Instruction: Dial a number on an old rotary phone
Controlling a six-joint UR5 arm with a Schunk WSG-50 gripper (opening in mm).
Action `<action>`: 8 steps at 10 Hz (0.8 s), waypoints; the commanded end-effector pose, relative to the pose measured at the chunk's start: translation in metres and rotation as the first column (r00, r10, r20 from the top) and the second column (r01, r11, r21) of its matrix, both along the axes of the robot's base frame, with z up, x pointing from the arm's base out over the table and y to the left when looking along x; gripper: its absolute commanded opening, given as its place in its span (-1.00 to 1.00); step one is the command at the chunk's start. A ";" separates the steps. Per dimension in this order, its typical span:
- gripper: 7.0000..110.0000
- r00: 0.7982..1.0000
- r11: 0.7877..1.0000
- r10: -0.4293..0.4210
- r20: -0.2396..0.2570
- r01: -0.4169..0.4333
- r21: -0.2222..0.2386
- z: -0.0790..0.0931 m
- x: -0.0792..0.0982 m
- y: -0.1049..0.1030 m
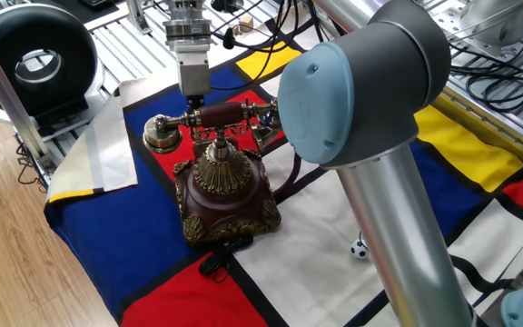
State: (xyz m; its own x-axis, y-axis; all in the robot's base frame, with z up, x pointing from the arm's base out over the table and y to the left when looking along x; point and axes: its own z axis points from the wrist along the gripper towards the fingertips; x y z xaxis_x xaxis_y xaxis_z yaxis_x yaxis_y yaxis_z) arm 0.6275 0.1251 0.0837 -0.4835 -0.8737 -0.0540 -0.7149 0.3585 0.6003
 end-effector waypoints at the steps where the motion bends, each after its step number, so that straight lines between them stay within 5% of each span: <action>1: -1.00 1.000 1.000 -0.008 -0.004 0.008 0.011 0.003 0.001 0.003; 8: -1.00 1.000 1.000 0.002 0.005 -0.002 -0.019 -0.005 0.006 -0.006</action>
